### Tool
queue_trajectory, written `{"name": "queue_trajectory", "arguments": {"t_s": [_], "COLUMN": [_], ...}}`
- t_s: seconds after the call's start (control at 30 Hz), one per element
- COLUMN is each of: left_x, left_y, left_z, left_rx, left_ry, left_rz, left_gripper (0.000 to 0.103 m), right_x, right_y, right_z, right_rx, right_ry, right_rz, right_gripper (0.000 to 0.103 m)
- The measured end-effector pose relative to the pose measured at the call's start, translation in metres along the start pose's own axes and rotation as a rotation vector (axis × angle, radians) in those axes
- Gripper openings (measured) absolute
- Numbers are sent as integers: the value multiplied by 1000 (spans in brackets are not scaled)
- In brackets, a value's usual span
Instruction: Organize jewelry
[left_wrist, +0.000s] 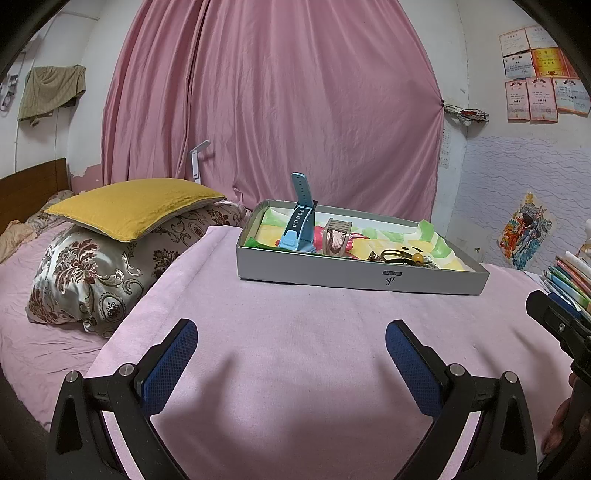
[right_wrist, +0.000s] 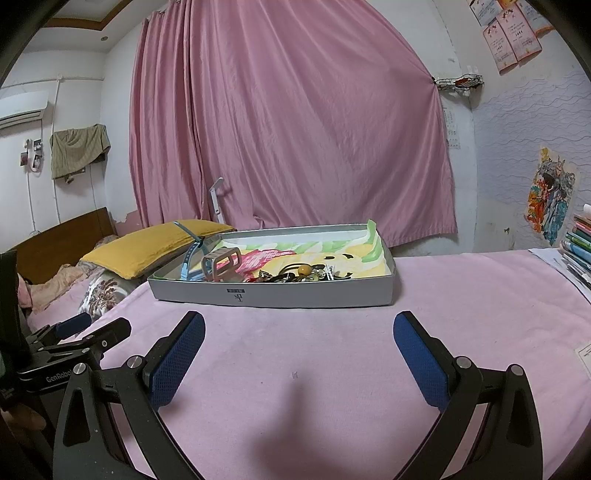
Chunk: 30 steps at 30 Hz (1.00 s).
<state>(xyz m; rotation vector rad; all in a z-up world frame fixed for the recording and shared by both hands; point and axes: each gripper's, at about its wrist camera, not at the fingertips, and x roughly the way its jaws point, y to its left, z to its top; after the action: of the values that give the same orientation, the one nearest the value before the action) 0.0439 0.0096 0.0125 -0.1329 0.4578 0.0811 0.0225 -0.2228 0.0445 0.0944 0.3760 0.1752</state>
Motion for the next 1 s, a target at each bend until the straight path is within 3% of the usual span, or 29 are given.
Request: {"name": "queue_trajectory", "arguments": {"t_s": [1.0], "left_x": [0], "left_y": [0], "left_z": [0], "left_rx": [-1], "left_ry": [0], "left_rz": [0], "left_gripper": [102], "right_x": [2], "right_y": [6], "right_z": [-3], "right_rx": [3], "right_ry": [-2], "right_rz": [4], "right_gripper": [100]}}
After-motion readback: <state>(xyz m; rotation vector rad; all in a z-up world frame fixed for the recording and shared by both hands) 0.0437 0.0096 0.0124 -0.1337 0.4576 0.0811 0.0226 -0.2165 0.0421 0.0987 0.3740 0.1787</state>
